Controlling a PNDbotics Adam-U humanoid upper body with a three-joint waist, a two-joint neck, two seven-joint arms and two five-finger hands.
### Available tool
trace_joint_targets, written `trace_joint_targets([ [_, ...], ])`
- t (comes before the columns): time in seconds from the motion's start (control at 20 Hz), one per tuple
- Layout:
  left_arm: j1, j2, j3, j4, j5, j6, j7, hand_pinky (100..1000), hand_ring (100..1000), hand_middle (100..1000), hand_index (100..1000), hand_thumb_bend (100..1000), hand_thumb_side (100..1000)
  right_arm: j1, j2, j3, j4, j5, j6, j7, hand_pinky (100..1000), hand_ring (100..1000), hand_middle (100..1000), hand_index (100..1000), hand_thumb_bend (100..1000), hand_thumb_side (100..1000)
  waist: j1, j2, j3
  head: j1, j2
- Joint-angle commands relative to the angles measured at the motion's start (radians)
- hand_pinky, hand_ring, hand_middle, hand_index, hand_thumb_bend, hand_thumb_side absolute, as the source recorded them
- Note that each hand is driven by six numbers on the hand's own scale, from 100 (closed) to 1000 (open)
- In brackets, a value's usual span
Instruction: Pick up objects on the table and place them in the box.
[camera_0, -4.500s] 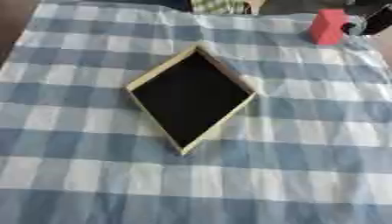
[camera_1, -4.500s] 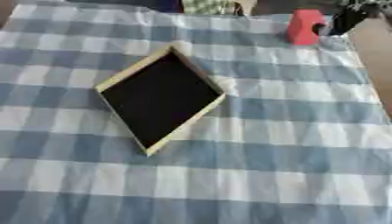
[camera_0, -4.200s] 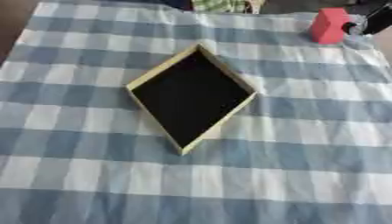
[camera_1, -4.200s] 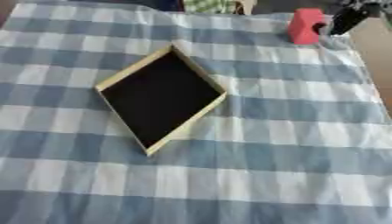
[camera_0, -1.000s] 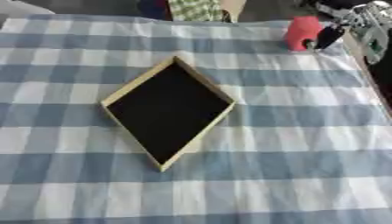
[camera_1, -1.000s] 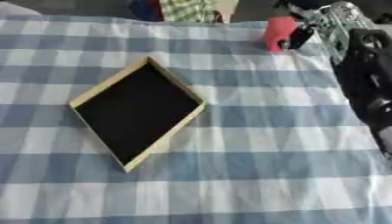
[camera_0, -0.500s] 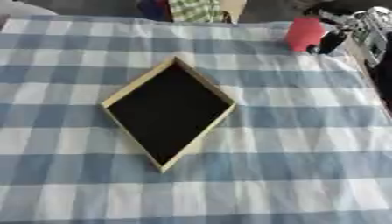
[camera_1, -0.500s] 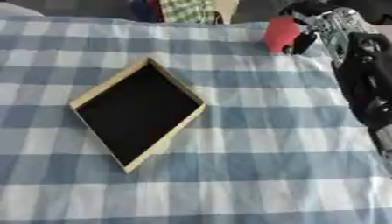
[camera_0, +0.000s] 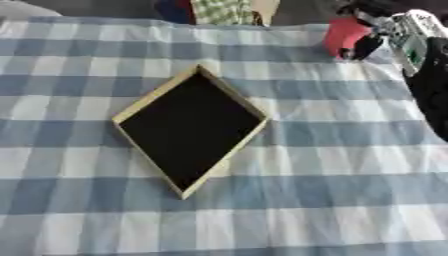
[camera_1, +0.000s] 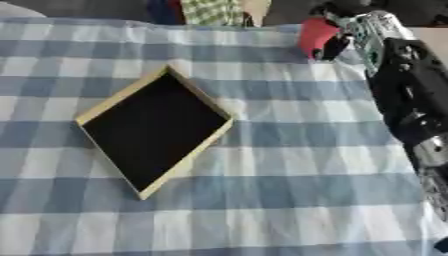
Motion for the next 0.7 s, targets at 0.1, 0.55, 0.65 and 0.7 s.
trace_joint_targets([
  [0.1,-0.002,0.007,-0.001,-0.014,-0.006,0.002,-0.002,710,601,580,646,100,754,-0.024,-0.029,-0.014,-0.005,0.016,0.008,-0.009,958,944,952,991,311,100,0.000,-0.018,-0.001,0.000,-0.008],
  [0.55,-0.002,0.004,0.001,-0.014,-0.008,0.005,-0.005,710,602,579,644,100,755,-0.042,-0.014,-0.007,0.082,0.103,-0.029,0.092,899,896,928,959,292,100,-0.004,-0.015,0.003,-0.004,-0.008],
  [0.65,-0.003,0.003,0.001,-0.014,-0.008,0.005,-0.005,710,602,579,644,100,756,-0.050,-0.003,-0.014,0.092,0.107,-0.037,0.099,842,852,901,948,272,100,-0.004,-0.015,0.004,-0.004,-0.010],
  [0.7,-0.003,0.003,0.000,-0.014,-0.007,0.005,-0.005,710,602,579,644,100,756,-0.053,0.002,-0.015,0.097,0.103,-0.042,0.103,816,840,893,943,269,100,-0.004,-0.014,0.003,-0.005,-0.011],
])
